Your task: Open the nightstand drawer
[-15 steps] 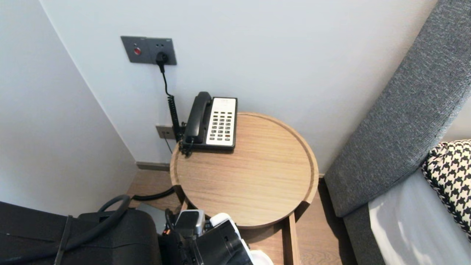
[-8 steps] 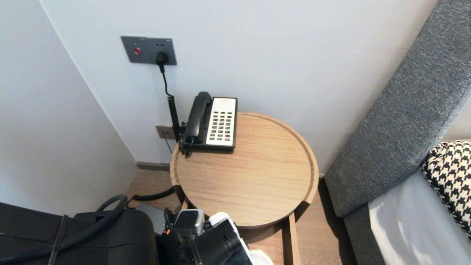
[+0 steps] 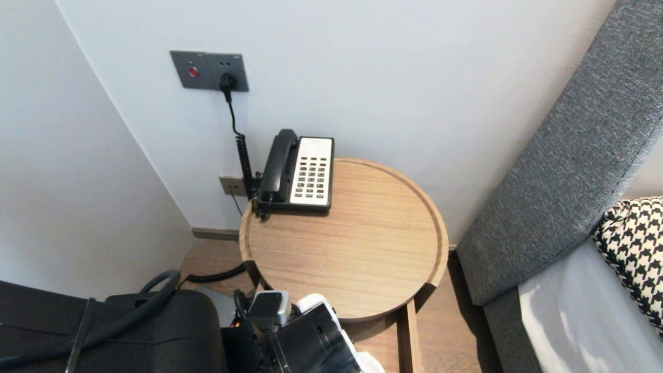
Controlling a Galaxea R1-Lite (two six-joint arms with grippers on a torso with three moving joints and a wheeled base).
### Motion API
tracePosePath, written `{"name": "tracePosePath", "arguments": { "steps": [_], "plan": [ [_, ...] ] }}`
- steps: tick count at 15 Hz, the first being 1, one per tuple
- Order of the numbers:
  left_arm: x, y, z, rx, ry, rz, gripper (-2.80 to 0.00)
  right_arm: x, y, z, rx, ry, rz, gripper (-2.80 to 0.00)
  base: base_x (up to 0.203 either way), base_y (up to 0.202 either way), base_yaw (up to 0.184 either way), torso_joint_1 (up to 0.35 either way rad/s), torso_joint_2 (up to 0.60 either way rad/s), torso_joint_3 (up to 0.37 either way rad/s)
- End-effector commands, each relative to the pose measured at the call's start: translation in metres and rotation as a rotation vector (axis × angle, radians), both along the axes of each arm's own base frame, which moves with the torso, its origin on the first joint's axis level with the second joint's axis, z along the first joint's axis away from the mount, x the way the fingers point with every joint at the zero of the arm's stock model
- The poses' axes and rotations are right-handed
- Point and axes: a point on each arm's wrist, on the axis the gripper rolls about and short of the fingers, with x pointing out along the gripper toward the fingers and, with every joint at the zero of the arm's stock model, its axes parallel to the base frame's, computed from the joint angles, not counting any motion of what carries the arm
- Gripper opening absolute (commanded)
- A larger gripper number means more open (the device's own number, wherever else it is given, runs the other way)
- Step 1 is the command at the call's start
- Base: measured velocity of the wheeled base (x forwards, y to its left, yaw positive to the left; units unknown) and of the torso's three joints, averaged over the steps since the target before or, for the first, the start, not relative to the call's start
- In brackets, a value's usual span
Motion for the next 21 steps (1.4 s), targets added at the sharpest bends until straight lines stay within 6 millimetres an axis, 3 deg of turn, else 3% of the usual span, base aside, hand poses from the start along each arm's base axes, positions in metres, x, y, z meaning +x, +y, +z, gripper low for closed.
{"name": "tracePosePath", "arguments": {
  "steps": [1, 21],
  "plan": [
    [0.0005, -0.0012, 0.0027, -0.019, -0.012, 0.007, -2.8, 0.002, 0.0, -0.0067, 0.0, 0.026, 0.0, -2.8, 0.0, 0.0, 0.0, 0.0, 0.0, 0.0],
    [0.0, 0.0034, 0.0027, -0.046, -0.033, 0.011, -2.8, 0.002, 0.0001, -0.0067, 0.0, 0.026, 0.002, -2.8, 0.0, 0.0, 0.0, 0.0, 0.0, 0.0]
  ]
}}
